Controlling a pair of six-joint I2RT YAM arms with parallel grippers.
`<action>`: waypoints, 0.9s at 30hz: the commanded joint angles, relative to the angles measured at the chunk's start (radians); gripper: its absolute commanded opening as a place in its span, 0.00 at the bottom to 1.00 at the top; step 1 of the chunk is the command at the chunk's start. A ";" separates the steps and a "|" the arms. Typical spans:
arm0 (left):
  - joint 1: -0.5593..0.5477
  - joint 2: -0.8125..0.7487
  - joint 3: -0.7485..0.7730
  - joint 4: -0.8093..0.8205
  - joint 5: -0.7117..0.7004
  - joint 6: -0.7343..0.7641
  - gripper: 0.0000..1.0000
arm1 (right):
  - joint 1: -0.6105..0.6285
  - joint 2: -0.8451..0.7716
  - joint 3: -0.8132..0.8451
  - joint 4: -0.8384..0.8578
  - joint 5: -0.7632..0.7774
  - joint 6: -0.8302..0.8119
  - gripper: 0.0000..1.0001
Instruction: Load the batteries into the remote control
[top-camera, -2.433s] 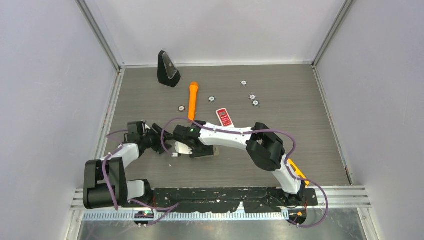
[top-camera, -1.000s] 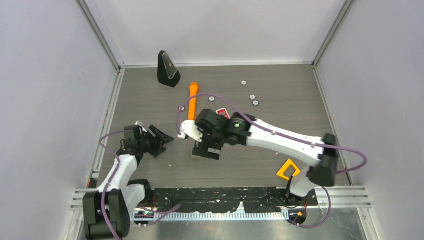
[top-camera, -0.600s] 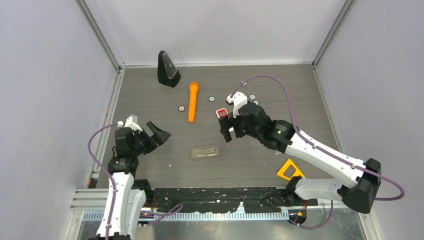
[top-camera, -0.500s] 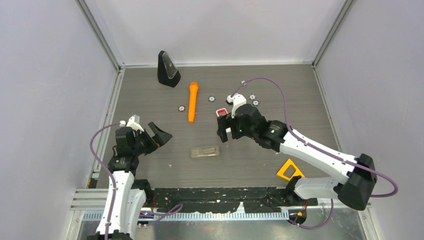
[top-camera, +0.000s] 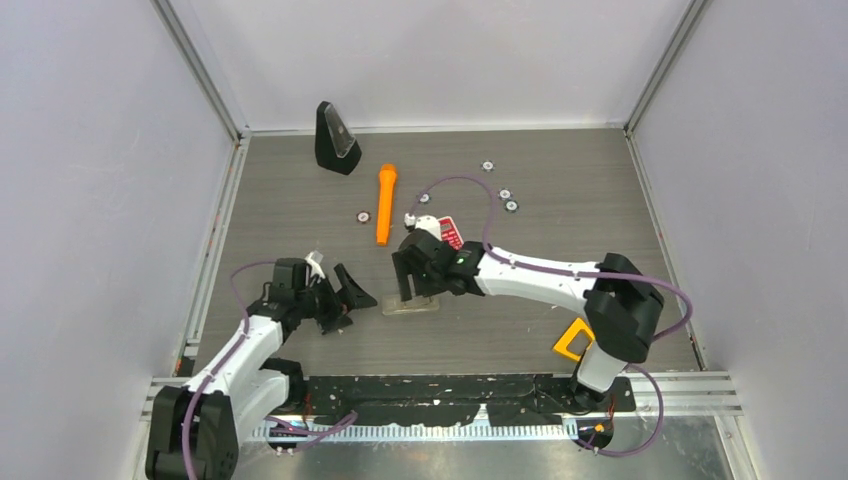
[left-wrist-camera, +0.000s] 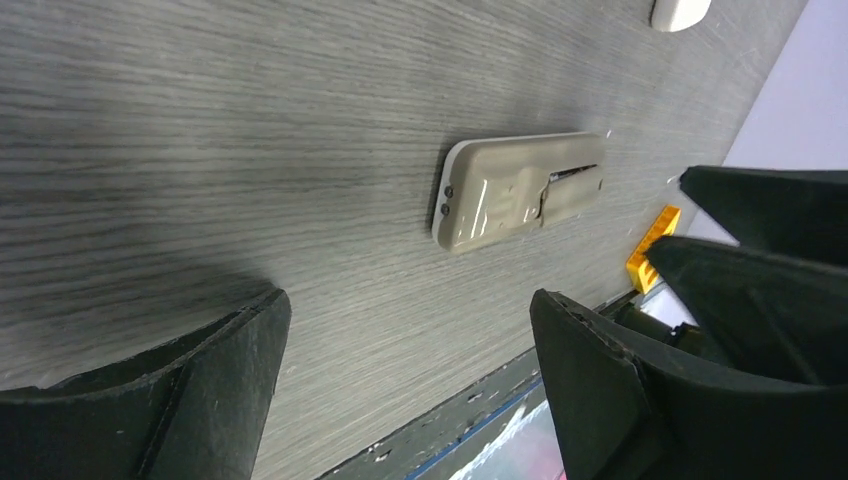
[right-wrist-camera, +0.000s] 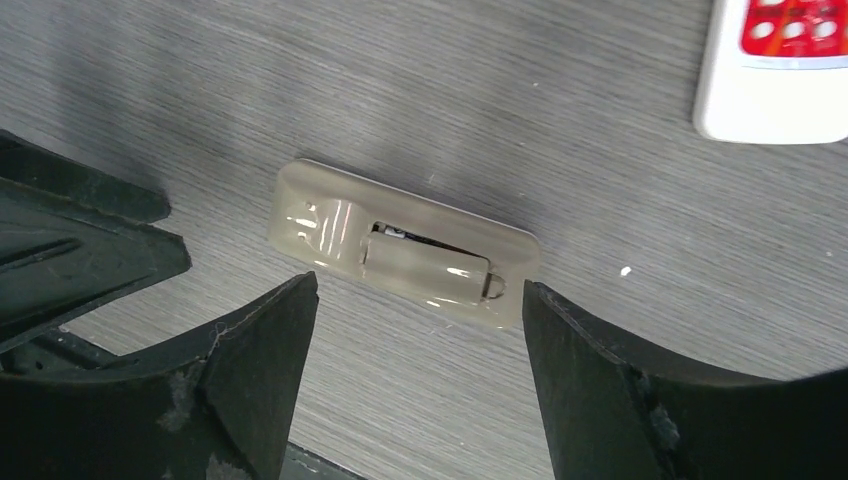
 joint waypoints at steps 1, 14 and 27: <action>-0.015 0.066 -0.005 0.104 -0.002 -0.054 0.92 | 0.035 0.069 0.097 -0.077 0.088 0.056 0.81; -0.041 0.204 -0.002 0.177 0.016 -0.063 0.90 | 0.099 0.176 0.145 -0.181 0.250 0.067 0.79; -0.057 0.267 0.012 0.209 0.033 -0.070 0.90 | 0.099 0.208 0.149 -0.161 0.237 0.066 0.67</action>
